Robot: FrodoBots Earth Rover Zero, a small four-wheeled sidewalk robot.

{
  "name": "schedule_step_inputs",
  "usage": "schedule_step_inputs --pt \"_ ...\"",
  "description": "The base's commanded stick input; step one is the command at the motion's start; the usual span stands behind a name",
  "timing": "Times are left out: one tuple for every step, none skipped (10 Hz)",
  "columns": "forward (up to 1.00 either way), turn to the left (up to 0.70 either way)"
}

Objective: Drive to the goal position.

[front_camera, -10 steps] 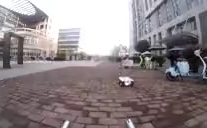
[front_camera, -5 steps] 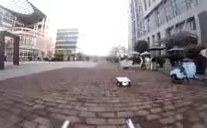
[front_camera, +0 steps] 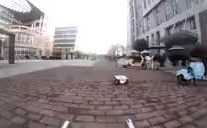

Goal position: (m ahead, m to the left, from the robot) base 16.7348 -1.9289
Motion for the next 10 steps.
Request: schedule_step_inputs --pt "0.7 0.0" --pt "0.7 0.0" --pt "0.7 0.0" --pt "0.7 0.0" --pt "0.7 0.0" --pt "0.7 0.0" --pt "0.7 0.0" --pt "0.7 -0.04" --pt "0.7 -0.14" --pt "0.7 -0.14"
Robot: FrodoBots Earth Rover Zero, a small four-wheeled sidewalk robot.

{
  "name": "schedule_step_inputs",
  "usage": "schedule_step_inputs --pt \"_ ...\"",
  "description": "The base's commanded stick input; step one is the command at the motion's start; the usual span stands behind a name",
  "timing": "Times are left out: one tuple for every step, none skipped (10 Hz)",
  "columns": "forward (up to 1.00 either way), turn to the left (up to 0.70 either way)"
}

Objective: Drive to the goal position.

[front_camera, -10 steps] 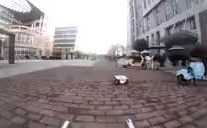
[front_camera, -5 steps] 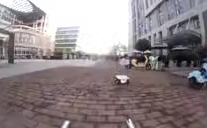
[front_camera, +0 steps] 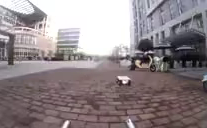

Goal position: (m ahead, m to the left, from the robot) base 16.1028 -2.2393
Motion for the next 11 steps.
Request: schedule_step_inputs --pt "0.7 -0.14" --pt "0.7 -0.14" --pt "0.7 -0.14" --pt "0.7 -0.14" --pt "0.7 -0.14" --pt "0.7 -0.14" --pt "0.7 -0.11" --pt "0.7 -0.03" --pt "0.7 0.0" --pt "0.7 0.0" --pt "0.7 0.0"
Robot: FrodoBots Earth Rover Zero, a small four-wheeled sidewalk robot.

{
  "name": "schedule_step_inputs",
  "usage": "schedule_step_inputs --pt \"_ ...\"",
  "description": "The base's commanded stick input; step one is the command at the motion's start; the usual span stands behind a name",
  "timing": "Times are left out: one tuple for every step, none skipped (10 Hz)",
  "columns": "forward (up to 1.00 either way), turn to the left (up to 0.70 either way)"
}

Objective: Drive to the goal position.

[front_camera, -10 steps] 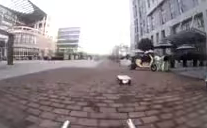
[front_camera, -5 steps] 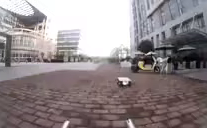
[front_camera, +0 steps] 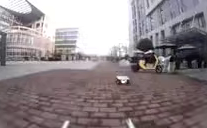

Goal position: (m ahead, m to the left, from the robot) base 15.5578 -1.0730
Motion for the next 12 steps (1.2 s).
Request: schedule_step_inputs --pt "0.7 0.0" --pt "0.7 0.0" --pt "0.7 -0.01" --pt "0.7 -0.06" --pt "0.7 -0.14" --pt "0.7 -0.14" --pt "0.7 -0.14" --pt "0.7 -0.14" --pt "0.7 -0.14" --pt "0.7 -0.14" --pt "0.7 -0.14" --pt "0.7 -0.14"
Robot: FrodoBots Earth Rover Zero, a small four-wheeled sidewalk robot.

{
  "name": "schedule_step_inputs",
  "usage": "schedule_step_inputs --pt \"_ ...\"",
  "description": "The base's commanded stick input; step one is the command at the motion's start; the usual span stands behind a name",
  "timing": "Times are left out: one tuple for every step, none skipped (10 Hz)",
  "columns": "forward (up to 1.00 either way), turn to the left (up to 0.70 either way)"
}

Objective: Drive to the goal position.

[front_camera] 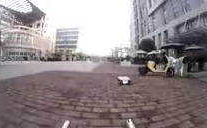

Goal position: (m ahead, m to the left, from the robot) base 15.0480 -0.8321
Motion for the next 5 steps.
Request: schedule_step_inputs --pt "0.7 -0.14" --pt "0.7 -0.14" --pt "0.7 -0.14" --pt "0.7 -0.14" --pt "0.7 -0.14"
